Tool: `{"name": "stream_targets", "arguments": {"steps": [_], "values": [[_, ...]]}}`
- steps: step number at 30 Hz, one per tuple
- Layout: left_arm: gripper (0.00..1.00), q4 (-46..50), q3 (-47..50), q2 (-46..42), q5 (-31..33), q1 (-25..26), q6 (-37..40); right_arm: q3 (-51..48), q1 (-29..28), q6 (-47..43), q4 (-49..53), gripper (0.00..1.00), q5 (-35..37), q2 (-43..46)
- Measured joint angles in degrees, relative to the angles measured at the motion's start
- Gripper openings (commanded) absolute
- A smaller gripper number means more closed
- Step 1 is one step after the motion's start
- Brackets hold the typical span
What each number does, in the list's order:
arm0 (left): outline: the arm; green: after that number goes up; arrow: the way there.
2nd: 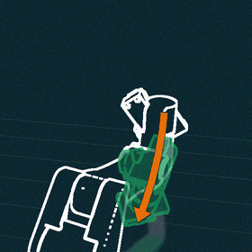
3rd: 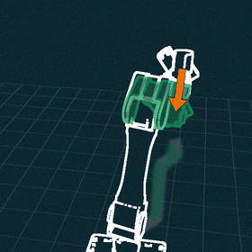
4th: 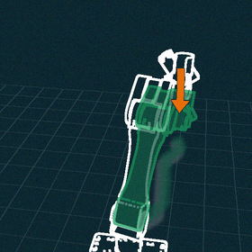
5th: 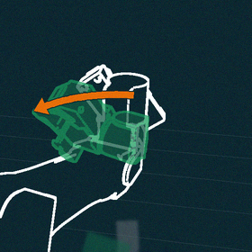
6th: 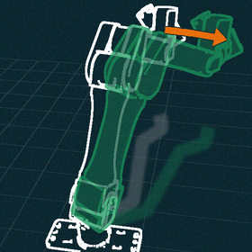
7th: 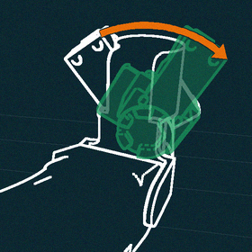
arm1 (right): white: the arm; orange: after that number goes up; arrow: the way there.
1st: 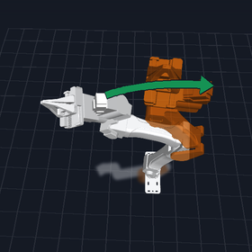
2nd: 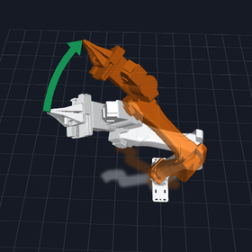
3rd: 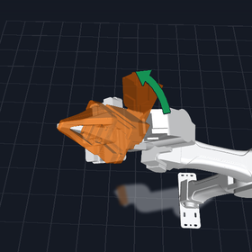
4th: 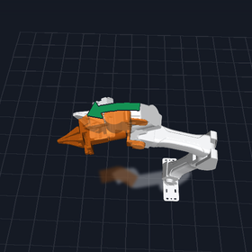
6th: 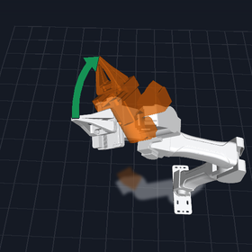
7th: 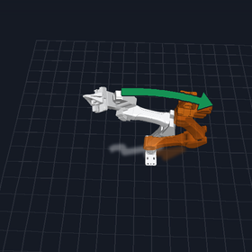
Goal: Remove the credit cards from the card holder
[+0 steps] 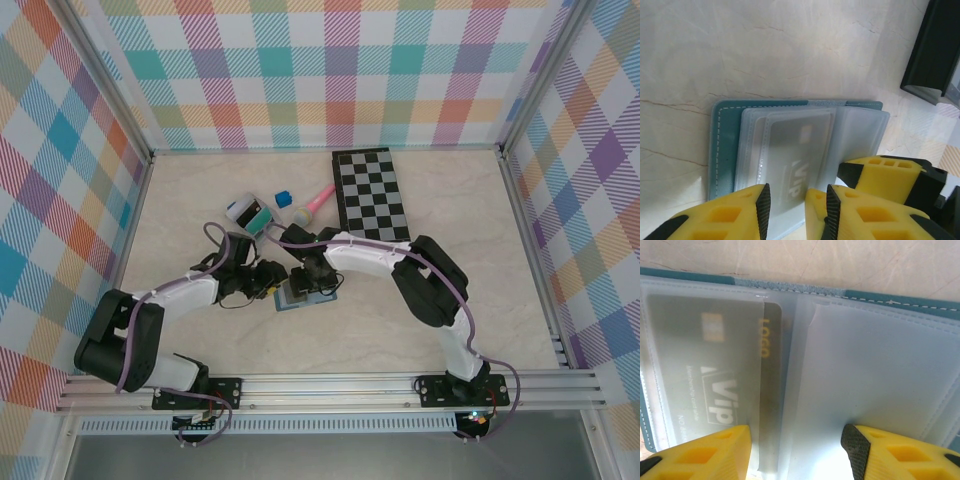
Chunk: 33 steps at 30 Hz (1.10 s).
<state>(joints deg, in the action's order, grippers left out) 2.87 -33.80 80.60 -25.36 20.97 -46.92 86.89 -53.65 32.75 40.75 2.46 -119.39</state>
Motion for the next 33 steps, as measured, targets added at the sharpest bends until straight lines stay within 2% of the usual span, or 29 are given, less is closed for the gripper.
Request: {"name": "stream_targets", "arguments": {"steps": [20,33], "values": [[0.35,0.15,-2.05,5.14,0.33,0.02,0.26,-0.63,0.26,-0.02,-0.63,0.54,-0.48,0.33],[0.33,-0.26,-2.14,5.29,-2.1,0.0,1.53,-2.45,0.87,-0.04,-2.47,0.53,-2.32,1.4]]}}
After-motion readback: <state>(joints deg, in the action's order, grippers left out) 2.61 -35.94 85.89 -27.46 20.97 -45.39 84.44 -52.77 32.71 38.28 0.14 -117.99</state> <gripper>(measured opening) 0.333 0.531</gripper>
